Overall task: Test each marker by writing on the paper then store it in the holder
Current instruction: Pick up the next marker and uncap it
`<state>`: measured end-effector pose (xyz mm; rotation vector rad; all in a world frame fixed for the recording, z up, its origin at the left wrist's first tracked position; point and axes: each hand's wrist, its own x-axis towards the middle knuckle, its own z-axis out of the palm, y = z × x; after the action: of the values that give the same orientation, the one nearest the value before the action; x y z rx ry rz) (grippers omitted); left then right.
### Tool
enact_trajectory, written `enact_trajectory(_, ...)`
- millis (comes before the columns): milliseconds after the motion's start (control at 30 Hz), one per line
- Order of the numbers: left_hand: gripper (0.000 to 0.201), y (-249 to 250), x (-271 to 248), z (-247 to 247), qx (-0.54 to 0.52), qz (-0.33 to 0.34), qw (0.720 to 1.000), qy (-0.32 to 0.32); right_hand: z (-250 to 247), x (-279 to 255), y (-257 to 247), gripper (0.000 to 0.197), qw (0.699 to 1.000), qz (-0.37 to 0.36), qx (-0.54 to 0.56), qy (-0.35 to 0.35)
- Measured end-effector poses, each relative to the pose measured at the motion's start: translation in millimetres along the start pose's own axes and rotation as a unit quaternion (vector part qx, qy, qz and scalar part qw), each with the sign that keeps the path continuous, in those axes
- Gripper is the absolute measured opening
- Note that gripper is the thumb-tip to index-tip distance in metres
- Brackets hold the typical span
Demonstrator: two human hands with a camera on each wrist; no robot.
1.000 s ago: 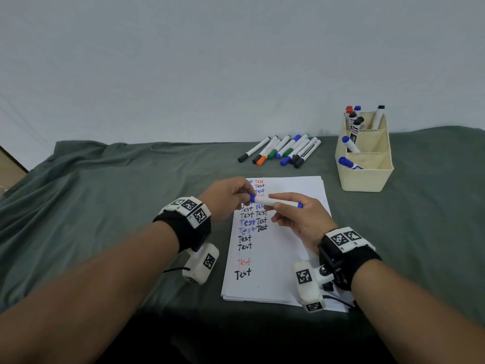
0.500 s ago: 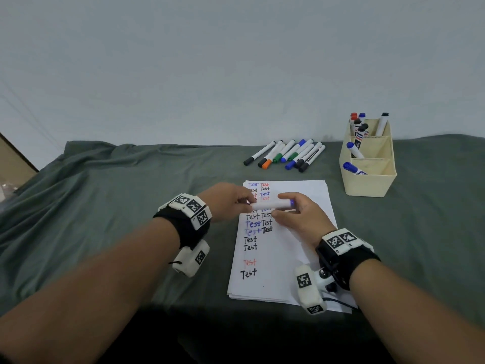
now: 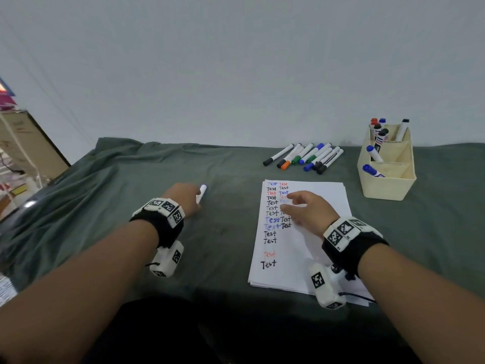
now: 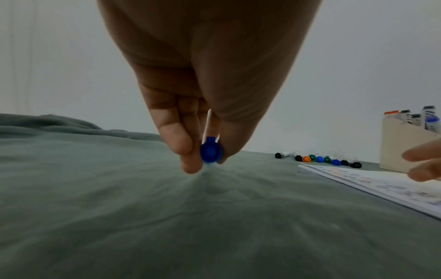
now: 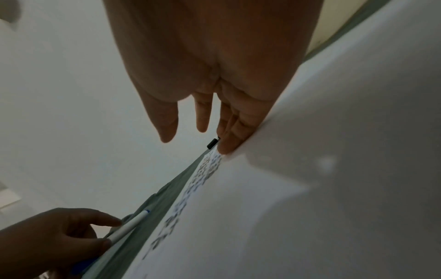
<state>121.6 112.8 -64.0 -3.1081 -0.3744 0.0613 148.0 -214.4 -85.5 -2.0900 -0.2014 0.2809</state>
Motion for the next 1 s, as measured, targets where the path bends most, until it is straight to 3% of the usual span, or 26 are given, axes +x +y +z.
enact_trajectory(200,0.048,-5.9,2.8,18.2,-0.073,-0.028,0.997,-0.028,-15.9,0.4,-8.8,0.045,0.985,-0.035,-0.168,-0.022)
enact_trajectory(400,0.043,-18.9,7.3,23.1,-0.114,-0.055,0.991,-0.032,-44.9,4.0,-5.5,0.048,0.94,-0.03,-0.335,-0.057)
enact_trajectory(800,0.047,-27.1,4.7,24.6,-0.07,-0.071,0.994,-0.052,-61.7,5.2,13.0,0.058,0.895,-0.005,-0.44,-0.078)
enact_trajectory(1000,0.044,-25.2,7.9,19.7,-0.057,-0.073,0.993,-0.069,-66.8,9.4,17.5,0.06,0.891,-0.003,-0.447,-0.084)
